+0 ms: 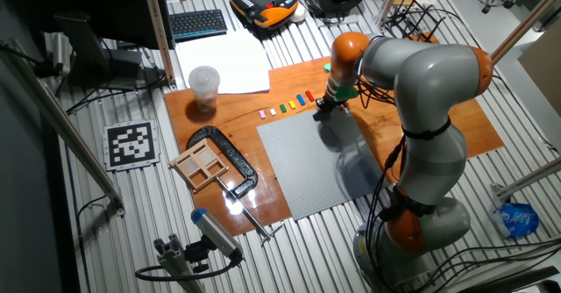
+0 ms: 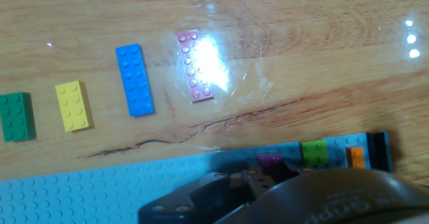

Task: Build with small Lego blocks

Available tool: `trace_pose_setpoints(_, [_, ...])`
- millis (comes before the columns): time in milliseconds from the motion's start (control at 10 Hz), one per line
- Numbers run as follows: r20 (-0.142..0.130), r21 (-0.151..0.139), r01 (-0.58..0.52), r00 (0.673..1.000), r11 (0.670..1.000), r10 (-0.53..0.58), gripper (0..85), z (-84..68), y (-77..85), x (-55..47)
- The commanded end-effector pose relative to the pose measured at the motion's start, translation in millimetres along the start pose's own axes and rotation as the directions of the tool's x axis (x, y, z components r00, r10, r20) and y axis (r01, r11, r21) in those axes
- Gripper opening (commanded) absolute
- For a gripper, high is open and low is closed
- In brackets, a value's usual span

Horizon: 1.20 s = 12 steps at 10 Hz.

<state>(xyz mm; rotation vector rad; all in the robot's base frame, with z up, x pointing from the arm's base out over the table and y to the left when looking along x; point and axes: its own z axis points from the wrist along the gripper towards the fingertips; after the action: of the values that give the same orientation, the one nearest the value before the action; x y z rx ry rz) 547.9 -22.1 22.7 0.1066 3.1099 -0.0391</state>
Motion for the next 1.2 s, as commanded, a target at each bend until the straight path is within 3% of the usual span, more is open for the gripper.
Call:
trace_pose_setpoints(0, [0.001,0.001,-0.003,1.0,1.0,0.003,34.0,-1.3,0.5,-0.2])
trace_pose_setpoints(1100, [-0.012,0.007,-0.029,1.0,1.0,0.029,34.0,-14.8,7.5,1.3])
